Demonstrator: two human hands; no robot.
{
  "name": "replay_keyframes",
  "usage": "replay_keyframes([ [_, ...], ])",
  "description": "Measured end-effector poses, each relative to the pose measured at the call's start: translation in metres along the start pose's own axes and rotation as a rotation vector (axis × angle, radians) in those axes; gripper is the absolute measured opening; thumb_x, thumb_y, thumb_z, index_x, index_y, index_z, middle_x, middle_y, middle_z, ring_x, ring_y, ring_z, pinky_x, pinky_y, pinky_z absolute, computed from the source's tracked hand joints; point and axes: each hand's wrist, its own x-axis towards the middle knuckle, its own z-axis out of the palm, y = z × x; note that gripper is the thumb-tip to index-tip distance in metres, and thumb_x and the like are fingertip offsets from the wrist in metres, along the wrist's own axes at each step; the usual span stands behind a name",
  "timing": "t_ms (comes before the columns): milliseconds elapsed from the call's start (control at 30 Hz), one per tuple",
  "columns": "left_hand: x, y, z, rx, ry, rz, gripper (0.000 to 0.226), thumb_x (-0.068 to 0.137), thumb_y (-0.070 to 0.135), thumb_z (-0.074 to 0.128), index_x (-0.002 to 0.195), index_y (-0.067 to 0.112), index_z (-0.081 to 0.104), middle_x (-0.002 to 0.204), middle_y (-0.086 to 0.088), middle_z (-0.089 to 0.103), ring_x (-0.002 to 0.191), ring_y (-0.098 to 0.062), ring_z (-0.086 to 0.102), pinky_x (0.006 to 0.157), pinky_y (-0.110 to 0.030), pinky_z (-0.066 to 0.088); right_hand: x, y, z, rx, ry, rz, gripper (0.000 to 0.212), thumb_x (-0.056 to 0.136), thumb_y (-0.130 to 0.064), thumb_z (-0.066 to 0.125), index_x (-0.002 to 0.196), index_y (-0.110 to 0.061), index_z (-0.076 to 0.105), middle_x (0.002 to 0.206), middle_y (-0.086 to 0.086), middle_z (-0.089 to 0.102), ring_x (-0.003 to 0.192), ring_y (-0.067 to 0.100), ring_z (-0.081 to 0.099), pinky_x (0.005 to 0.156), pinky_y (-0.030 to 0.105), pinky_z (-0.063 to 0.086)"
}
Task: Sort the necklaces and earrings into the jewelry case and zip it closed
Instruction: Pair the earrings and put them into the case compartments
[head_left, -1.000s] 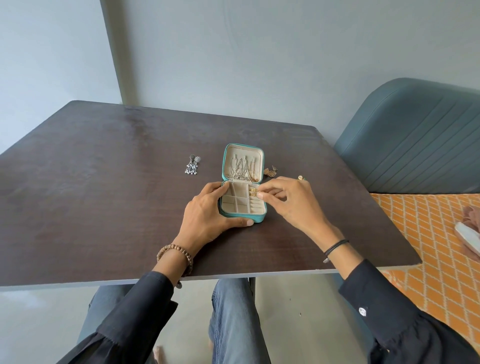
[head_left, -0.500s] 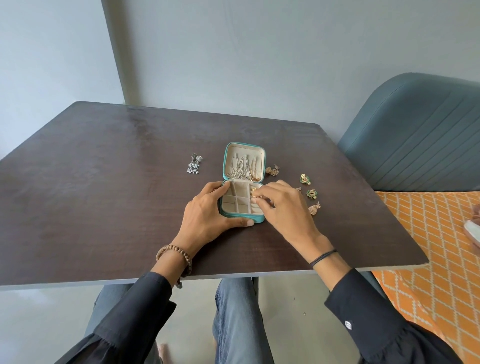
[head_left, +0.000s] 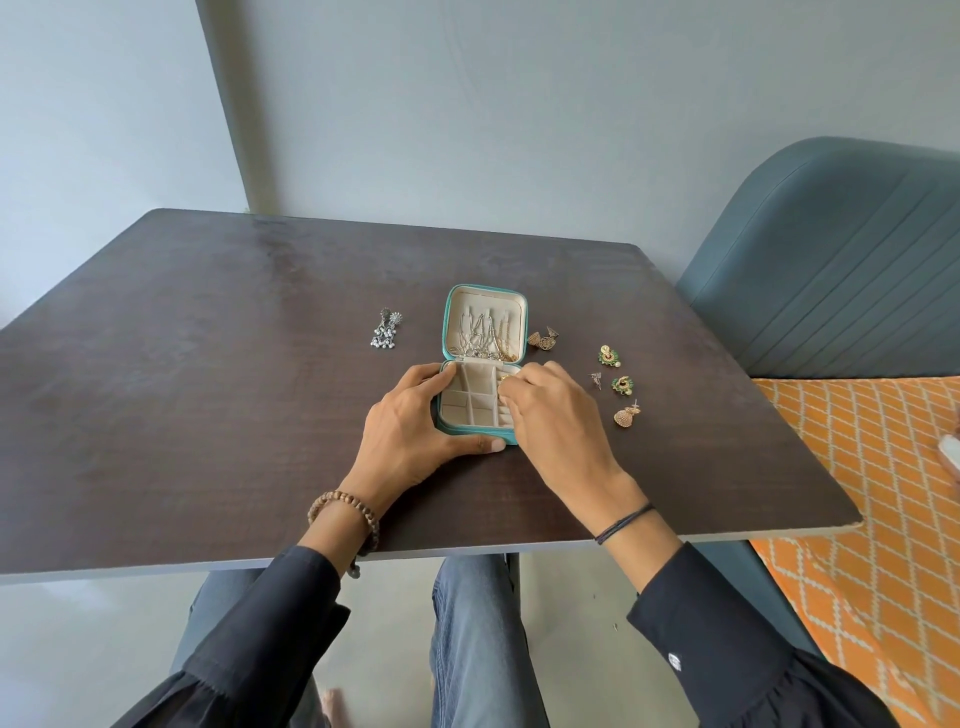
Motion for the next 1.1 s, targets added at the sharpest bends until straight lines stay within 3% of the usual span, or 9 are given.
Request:
replay_keyframes([
  [100,0.0,-0.001,0.0,-0.002,0.002,0.002,0.107,0.06,0.07,0.083,0.151,0.023,0.047,0.145,0.013,0.049,0.129,-0.007,0.051,0.103,-0.026,0.039,0.001,0.004,0.0,0.065,-0.022,-0.015,0.016,0.078,0.005,0.08,0.082,-0.008,0.073,0.081,0.003,0.065,0.078,0.022,0.058,0.052,0.035,0.055],
  [167,0.001,-0.001,0.001,-0.001,-0.003,0.0,0.107,0.061,0.07,0.082,0.151,0.023,0.047,0.146,0.013,0.049,0.13,-0.007,0.05,0.103,-0.026,0.039,0.002,0.013,-0.003,0.154,-0.044,-0.014,0.01,0.085,-0.001,0.077,0.091,-0.008,0.077,0.087,0.004,0.068,0.085,0.024,0.061,0.065,0.04,0.059],
  [267,0.001,-0.001,0.0,0.003,-0.005,-0.003,0.109,0.06,0.071,0.082,0.151,0.022,0.047,0.146,0.013,0.048,0.13,-0.007,0.051,0.104,-0.027,0.04,0.003,0.02,-0.01,0.251,-0.085,-0.018,0.013,0.091,-0.008,0.072,0.101,-0.009,0.08,0.096,0.004,0.072,0.092,0.025,0.063,0.079,0.036,0.056],
  [533,0.0,0.001,-0.001,0.005,-0.008,0.006,0.108,0.062,0.069,0.082,0.151,0.021,0.046,0.147,0.011,0.048,0.13,-0.008,0.051,0.103,-0.025,0.04,0.009,0.015,-0.014,0.163,-0.155,0.0,0.014,0.096,-0.011,0.066,0.095,-0.011,0.079,0.093,0.006,0.067,0.09,0.024,0.058,0.074,0.037,0.053],
  [867,0.001,0.001,0.0,0.005,-0.002,0.004,0.109,0.061,0.07,0.082,0.151,0.021,0.046,0.147,0.011,0.049,0.129,-0.009,0.052,0.102,-0.026,0.04,0.01,0.01,-0.019,0.13,-0.196,-0.045,0.014,0.095,-0.002,0.064,0.099,-0.006,0.077,0.098,0.006,0.071,0.091,0.024,0.059,0.077,0.04,0.056],
  [1100,0.0,0.001,0.0,0.006,0.011,0.013,0.106,0.062,0.069,0.082,0.15,0.022,0.048,0.146,0.011,0.05,0.127,-0.009,0.054,0.101,-0.026,0.042,0.009,0.008,-0.01,0.089,-0.212,0.032,0.024,0.095,-0.001,0.065,0.114,-0.009,0.076,0.103,0.002,0.059,0.104,0.021,0.052,0.076,0.042,0.059],
])
